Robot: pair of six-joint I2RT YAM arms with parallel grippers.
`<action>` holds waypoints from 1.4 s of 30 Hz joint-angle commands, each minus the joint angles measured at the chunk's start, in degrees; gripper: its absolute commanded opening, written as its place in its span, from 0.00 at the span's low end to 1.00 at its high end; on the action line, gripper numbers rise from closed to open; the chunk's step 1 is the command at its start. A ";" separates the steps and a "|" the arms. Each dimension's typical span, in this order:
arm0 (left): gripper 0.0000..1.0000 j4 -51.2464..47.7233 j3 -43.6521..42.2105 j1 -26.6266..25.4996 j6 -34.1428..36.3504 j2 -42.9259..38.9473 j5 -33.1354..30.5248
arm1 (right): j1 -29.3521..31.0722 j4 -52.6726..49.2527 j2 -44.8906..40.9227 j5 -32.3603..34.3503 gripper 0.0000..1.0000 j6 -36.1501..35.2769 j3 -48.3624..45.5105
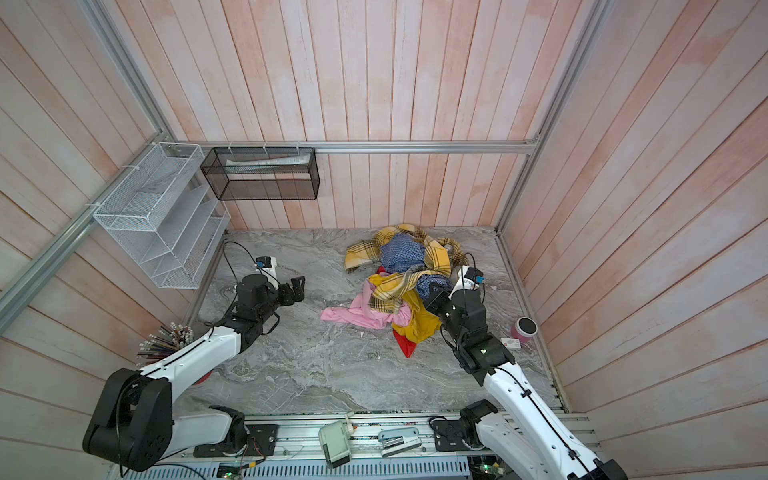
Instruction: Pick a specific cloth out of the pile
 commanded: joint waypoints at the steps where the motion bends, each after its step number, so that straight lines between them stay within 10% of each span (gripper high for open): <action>1: 1.00 -0.94 1.54 -0.38 1.06 0.81 -1.03 | 1.86 1.76 -1.20 3.80 0.00 -3.33 3.75; 12: 1.00 -1.01 1.80 -0.98 1.47 1.18 -1.30 | 2.01 0.26 2.76 2.88 0.01 -3.89 3.41; 26: 1.00 -1.11 1.65 -1.19 1.76 1.40 -1.74 | 2.27 1.17 4.53 2.65 0.29 1.53 -11.87; 42: 1.00 -2.02 2.78 -1.61 2.34 1.79 -1.91 | 3.85 0.38 7.07 2.92 0.89 -8.64 -9.27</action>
